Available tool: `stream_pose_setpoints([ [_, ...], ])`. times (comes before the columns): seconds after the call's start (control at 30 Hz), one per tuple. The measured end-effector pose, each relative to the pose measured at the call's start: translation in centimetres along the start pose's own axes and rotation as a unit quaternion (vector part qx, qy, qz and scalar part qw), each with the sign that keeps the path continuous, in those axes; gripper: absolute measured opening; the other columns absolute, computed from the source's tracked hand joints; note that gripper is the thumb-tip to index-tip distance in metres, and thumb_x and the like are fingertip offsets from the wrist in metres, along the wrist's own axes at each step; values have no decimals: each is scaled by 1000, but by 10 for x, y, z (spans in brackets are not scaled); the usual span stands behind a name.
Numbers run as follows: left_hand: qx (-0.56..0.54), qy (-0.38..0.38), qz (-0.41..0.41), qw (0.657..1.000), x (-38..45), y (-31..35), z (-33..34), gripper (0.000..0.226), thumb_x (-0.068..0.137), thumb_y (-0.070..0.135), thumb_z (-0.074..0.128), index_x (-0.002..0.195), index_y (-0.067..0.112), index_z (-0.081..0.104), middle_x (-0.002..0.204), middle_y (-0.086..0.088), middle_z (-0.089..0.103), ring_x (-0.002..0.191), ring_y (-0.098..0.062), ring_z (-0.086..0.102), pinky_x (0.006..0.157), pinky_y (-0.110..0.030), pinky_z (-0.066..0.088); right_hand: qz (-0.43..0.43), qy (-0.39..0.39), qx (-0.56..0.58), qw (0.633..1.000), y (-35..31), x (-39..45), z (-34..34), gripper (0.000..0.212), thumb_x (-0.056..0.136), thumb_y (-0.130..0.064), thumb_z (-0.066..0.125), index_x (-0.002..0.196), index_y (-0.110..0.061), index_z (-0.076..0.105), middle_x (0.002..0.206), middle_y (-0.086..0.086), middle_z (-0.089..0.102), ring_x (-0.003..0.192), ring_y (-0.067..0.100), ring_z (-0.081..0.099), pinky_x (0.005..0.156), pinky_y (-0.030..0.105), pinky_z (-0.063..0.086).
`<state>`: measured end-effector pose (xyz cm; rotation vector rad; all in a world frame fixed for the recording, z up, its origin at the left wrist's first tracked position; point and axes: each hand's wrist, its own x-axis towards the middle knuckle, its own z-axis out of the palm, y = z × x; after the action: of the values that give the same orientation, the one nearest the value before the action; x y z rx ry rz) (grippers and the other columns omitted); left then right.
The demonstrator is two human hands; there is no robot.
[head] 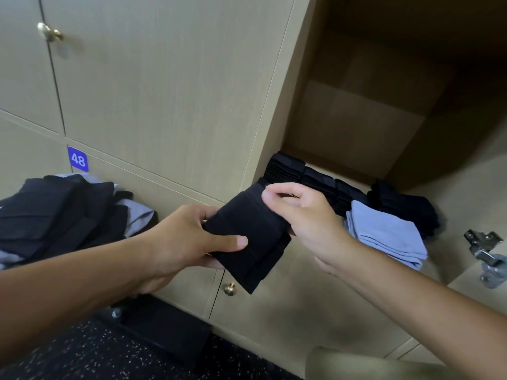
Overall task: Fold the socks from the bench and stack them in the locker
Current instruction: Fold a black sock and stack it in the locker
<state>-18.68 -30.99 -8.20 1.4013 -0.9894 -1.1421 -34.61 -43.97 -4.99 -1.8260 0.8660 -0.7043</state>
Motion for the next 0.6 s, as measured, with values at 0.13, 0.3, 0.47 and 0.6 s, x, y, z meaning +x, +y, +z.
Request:
stream_pose_setpoints([
  [0.13, -19, 0, -21, 1000, -1, 1, -1, 29, 87, 13, 77, 116, 14, 75, 105, -7, 79, 100, -20, 76, 82, -30, 63, -72, -23, -39, 996, -1, -4, -3, 14, 87, -11, 78, 92, -23, 75, 81, -9, 77, 74, 1, 72, 66, 11, 52],
  [0.3, -27, -10, -24, 999, -2, 3, -1, 35, 80, 18, 82, 114, 14, 74, 107, -9, 79, 101, -20, 76, 84, -30, 63, -18, 16, -49, 999, 5, 0, -9, 14, 93, -21, 73, 106, -17, 71, 95, -1, 78, 90, 8, 73, 82, 24, 58],
  [0.47, 6, 6, -21, 1000, -4, 0, -6, 37, 73, 26, 86, 105, 9, 77, 103, -21, 77, 99, -33, 75, 86, -36, 60, 51, 136, 62, 988, 2, 7, -19, 23, 102, -26, 60, 122, -14, 58, 119, 5, 69, 86, 17, 74, 77, 39, 64],
  [0.6, -9, 22, -22, 999, -5, -1, -8, 21, 87, 19, 78, 103, 6, 76, 98, -17, 78, 87, -22, 77, 71, -23, 58, -11, 177, 21, 984, -3, 1, -23, 23, 104, -26, 55, 125, -18, 49, 117, -6, 65, 61, 9, 72, 81, 50, 61],
])
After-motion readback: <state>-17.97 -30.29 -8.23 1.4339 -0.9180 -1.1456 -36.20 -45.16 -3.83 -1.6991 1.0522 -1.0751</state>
